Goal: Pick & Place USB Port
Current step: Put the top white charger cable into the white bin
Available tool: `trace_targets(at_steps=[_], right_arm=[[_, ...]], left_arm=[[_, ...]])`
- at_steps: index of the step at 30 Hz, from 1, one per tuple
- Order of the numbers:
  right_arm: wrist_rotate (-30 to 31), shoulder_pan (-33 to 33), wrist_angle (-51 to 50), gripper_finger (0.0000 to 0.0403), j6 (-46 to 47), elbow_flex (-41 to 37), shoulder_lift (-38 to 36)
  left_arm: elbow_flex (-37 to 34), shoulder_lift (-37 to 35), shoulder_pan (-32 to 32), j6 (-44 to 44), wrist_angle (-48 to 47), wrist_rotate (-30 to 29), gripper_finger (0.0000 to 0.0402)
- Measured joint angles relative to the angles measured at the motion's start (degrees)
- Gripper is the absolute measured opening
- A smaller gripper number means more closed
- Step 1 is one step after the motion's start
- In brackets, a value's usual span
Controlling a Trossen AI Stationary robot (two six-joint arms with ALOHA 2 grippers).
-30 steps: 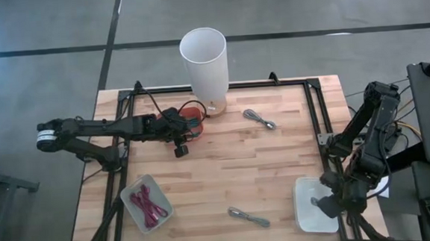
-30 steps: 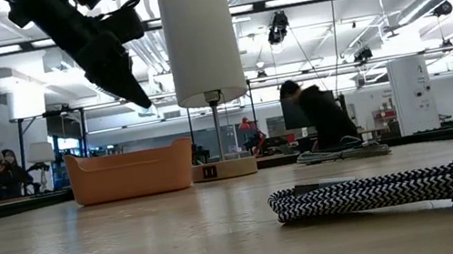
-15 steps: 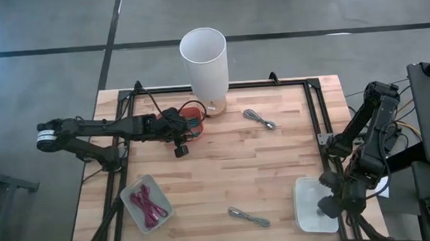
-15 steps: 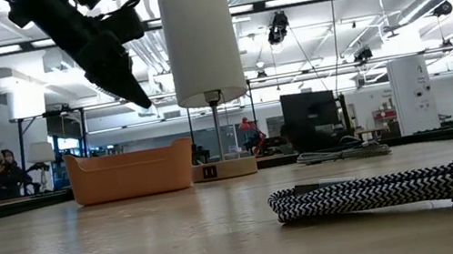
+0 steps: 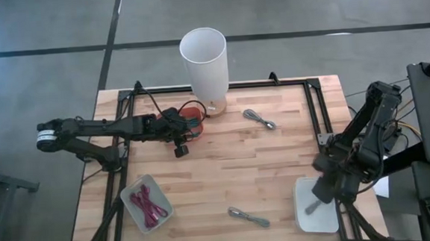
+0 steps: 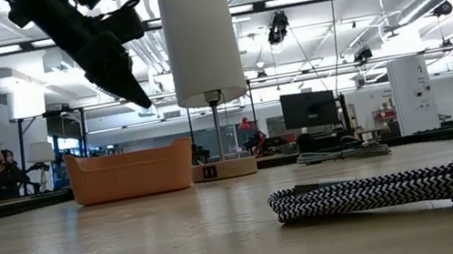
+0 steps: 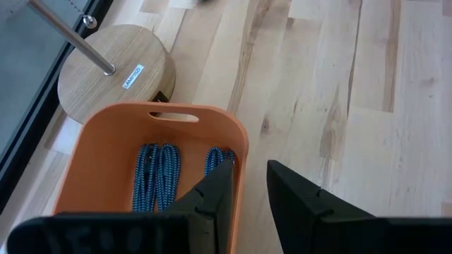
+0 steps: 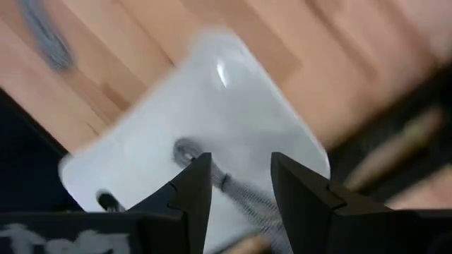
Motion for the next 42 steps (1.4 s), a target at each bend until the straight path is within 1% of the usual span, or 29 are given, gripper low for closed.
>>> trace_targets(at_steps=[8, 10, 13, 14, 15, 18, 21, 25, 28, 31, 34, 36, 38, 42], right_arm=[[12.9, -4.3, 0.1, 0.0144, -9.4, 1.2, -0.2], [18.7, -5.5, 0.5, 0.0144, -13.7, 1.3, -0.2], [30.6, -8.5, 0.9, 0.0144, -19.4, 0.7, -0.2], [32.8, -10.0, 0.9, 0.0144, -21.0, 0.3, -0.2], [33.7, -11.9, 0.9, 0.0144, -23.1, -0.1, -0.2], [33.4, -18.6, 1.0, 0.0144, -29.6, -1.9, -0.2], [31.3, -26.0, 2.6, 0.0144, -36.7, -3.0, -0.1], [29.7, -34.9, 4.6, 0.0144, -43.6, -3.1, -0.2], [27.1, -41.3, 11.2, 0.0144, -51.8, -3.7, -0.2], [24.2, -47.4, 20.9, 0.0144, -60.2, -5.4, 0.2], [19.8, -53.4, 30.8, 0.0144, -68.4, -8.0, 1.4], [16.8, -57.3, 36.0, 0.0144, -72.2, -9.9, 2.6], [15.5, -60.9, 38.6, 0.0144, -74.0, -11.4, 4.2], [15.2, -67.1, 38.9, 0.0144, -76.0, -12.2, 8.4]], left_arm=[[0.0, 0.0, 0.0, 0.3, 0.0, 0.0, 0.0096], [0.0, 0.0, 0.0, 0.7, 0.5, 0.0, 0.0096], [0.0, 0.0, 0.0, 0.8, 2.9, 0.0, 0.0096], [0.0, 0.0, 0.0, 0.8, 3.9, 0.0, 0.0096], [0.0, 0.0, 0.0, 0.8, 4.6, 0.0, 0.0096], [0.0, 0.0, 0.0, 0.8, 6.2, 0.0, 0.0096], [0.0, 0.0, 0.0, 1.0, 6.2, 0.0, 0.0096], [0.0, 0.0, 0.0, 0.9, 6.3, 0.0, 0.0096], [0.0, 0.0, 0.0, 0.9, 6.5, 0.0, 0.0096], [0.0, 0.0, 0.0, 0.9, 6.6, 0.0, 0.0096], [0.0, 0.0, 0.0, 0.9, 6.6, 0.0, 0.0096], [0.0, 0.0, 0.0, 0.9, 6.5, 0.0, 0.0096], [0.0, 0.0, 0.0, 0.9, 6.5, 0.0, 0.0096], [0.0, 0.0, 0.0, 0.9, 6.5, 0.0, 0.0096]])
